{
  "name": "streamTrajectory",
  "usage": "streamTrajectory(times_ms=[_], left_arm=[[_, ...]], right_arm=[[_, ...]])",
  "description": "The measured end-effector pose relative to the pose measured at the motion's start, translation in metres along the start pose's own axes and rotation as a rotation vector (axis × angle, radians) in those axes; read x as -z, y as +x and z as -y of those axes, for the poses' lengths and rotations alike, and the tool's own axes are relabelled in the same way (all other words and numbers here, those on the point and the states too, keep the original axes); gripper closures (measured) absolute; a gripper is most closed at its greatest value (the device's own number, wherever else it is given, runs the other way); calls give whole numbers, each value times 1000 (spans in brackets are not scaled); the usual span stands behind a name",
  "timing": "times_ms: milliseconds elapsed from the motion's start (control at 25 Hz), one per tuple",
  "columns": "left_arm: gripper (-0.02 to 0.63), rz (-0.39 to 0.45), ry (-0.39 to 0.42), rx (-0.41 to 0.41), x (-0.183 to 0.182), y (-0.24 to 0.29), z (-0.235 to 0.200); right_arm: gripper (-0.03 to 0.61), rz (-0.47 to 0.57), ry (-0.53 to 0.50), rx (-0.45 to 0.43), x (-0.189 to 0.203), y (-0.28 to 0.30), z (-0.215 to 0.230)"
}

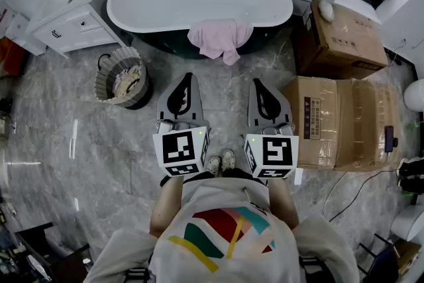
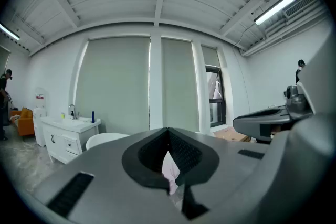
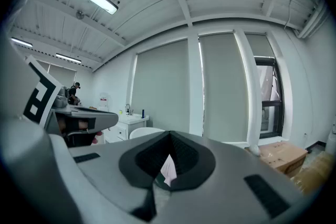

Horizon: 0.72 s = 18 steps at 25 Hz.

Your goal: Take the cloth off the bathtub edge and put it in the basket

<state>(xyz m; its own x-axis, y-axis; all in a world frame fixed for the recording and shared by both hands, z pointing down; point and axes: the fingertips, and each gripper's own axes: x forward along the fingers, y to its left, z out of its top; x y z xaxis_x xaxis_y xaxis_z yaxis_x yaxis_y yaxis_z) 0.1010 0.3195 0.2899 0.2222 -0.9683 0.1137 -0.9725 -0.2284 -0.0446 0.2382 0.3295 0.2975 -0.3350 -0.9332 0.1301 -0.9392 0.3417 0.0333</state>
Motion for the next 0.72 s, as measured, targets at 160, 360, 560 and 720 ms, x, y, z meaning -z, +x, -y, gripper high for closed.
streamTrajectory(times_ms=[160,360,560,720], left_arm=[[595,2,3,2,0,-1,2],[595,7,4,-1,-1,-3,3],[595,12,-6,-8,-3,0,2],[597,14,-9,-18,-3,6,2]], right_arm=[[568,1,-7,-9,0,-1,-3],[568,5,-6,-10,0,-3,0],[568,19,39,-20,0,-1,6],[568,15,40,-28,3,1,13]])
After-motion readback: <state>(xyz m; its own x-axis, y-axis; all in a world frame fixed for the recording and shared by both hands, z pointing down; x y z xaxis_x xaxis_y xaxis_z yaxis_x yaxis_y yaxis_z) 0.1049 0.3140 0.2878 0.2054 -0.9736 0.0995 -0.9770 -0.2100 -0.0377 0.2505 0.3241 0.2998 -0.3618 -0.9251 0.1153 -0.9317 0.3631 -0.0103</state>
